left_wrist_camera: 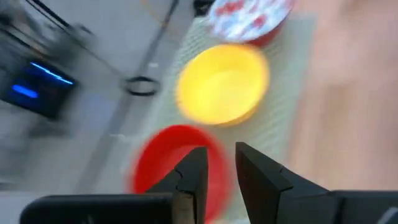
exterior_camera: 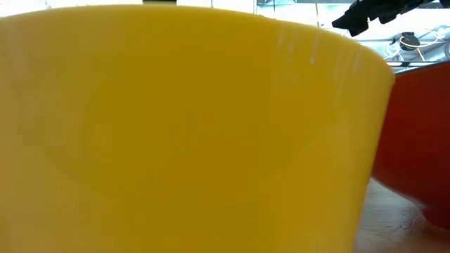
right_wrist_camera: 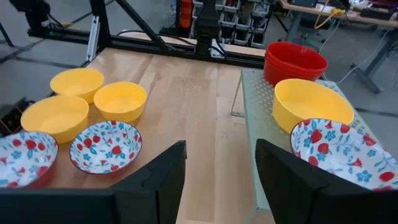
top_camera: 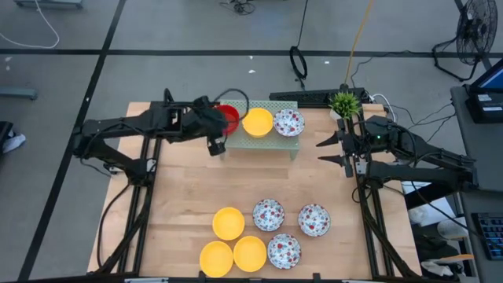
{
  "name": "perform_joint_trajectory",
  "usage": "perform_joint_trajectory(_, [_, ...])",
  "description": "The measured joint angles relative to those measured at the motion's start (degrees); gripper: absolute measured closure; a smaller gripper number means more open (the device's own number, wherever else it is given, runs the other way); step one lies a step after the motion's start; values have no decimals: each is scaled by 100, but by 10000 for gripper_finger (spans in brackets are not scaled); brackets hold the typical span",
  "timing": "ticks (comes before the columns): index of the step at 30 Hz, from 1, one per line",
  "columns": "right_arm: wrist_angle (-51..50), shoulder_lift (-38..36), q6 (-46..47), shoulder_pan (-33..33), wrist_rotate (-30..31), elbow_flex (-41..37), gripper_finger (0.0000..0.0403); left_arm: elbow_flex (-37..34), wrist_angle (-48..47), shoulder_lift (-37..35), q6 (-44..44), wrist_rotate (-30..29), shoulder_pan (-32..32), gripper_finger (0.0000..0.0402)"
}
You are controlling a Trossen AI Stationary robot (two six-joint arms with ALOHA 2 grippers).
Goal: Pick & Place Mini bowls
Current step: Stack the white patterned bowl on the white patterned bowl on the shelf
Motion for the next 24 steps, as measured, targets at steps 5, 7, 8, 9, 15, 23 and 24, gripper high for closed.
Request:
perform_joint_trajectory(5, [-17,40,592,8,-19,1,220,35,-113,7,-1371,1718,-341,314])
perform_joint_trajectory(7, [-151,111,663,107,-12,5,220,36,-157,98,-1615,2131,-545,314])
perform_joint_trajectory(8, [-230,174,687,179,10,5,220,38,-193,141,-1740,2214,-655,314])
perform_joint_trajectory(9, [-294,255,731,268,75,5,220,34,-282,173,-1871,2240,-764,314])
perform_joint_trajectory(15, [-834,908,1032,1011,813,5,220,33,-611,210,-2367,2190,-1290,314])
perform_joint_trajectory(23, [-1405,1630,2602,2240,888,5,220,27,-602,214,-2634,1755,-1600,314])
perform_joint_trajectory(24, [-1499,1721,2897,2450,888,5,220,27,-601,214,-2634,1687,-1613,314])
